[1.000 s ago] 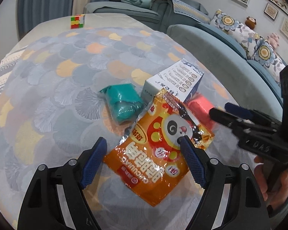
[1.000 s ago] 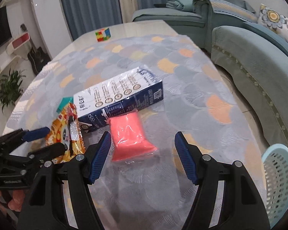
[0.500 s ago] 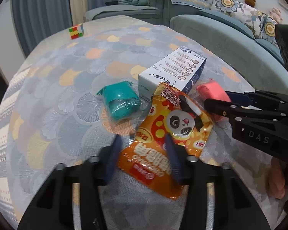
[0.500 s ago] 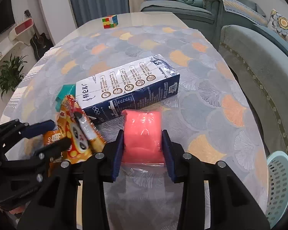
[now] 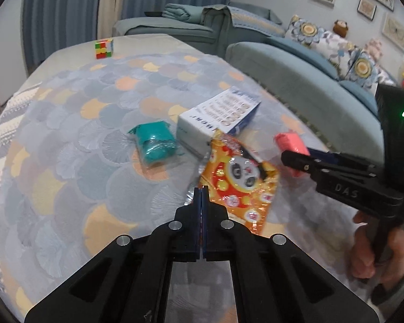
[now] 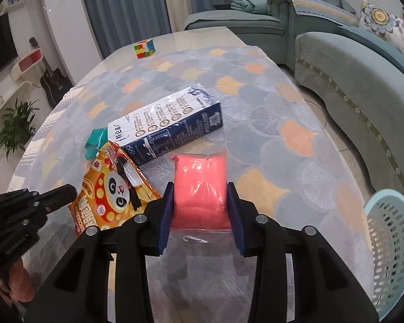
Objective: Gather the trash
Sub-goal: 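Grasp the panda snack bag with the left tool while the right tool grasps the pink packet, then carry the snack bag and pink packet to the basket and open both tools, then move both open tools back over the table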
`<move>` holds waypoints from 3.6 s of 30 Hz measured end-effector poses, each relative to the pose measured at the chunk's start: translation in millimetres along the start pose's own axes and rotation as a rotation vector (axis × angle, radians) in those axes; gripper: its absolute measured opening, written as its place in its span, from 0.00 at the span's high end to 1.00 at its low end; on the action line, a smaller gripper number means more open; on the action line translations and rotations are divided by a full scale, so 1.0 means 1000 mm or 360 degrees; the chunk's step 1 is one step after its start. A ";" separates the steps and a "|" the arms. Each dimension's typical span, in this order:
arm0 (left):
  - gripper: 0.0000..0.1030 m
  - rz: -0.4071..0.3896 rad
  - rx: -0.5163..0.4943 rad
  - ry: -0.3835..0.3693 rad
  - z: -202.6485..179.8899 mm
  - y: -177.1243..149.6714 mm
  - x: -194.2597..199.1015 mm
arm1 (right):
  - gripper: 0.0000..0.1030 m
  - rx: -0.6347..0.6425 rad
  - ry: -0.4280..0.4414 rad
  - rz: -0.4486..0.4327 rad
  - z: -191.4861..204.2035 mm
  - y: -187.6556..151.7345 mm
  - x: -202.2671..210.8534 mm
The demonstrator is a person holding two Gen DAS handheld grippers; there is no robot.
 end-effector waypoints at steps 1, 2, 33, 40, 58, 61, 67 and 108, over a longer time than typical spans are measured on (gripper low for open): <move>1.00 -0.0004 0.0004 -0.0021 -0.002 0.000 0.002 | 0.67 -0.0011 0.0000 -0.0003 -0.003 -0.001 0.003; 1.00 -0.0004 0.0006 -0.0038 -0.003 0.001 0.002 | 0.67 -0.0021 0.0000 -0.0006 -0.006 -0.002 0.005; 1.00 -0.0069 -0.0106 -0.0451 -0.062 0.039 0.000 | 0.67 -0.0104 -0.0122 -0.0202 -0.054 -0.009 0.076; 1.00 -0.0200 -0.0170 -0.0528 -0.124 0.073 0.023 | 0.67 -0.0144 -0.0258 -0.0371 -0.092 -0.001 0.142; 1.00 -0.0034 -0.0451 -0.0706 -0.304 0.080 -0.039 | 0.66 -0.0740 -0.0510 -0.0114 -0.267 -0.061 0.172; 1.00 0.0006 -0.0452 -0.0711 -0.312 0.077 -0.051 | 0.66 -0.0765 -0.0524 -0.0087 -0.274 -0.070 0.172; 0.98 0.0060 -0.0468 -0.0681 -0.319 0.073 -0.060 | 0.49 -0.0850 -0.0490 -0.0060 -0.286 -0.077 0.167; 0.51 -0.0101 0.0270 0.0005 0.029 0.045 0.026 | 0.27 -0.0202 0.0021 -0.0182 -0.029 0.033 0.088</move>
Point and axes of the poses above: each gripper's, at about its wrist camera, not at the fingertips, and x roughly against the way its jaws point, z to its left, y to its top, the point moved 4 cm from there along -x, roughly the way its jaws point, and after that the axes turned 7 degrees about -x, right-handed, at the moved point
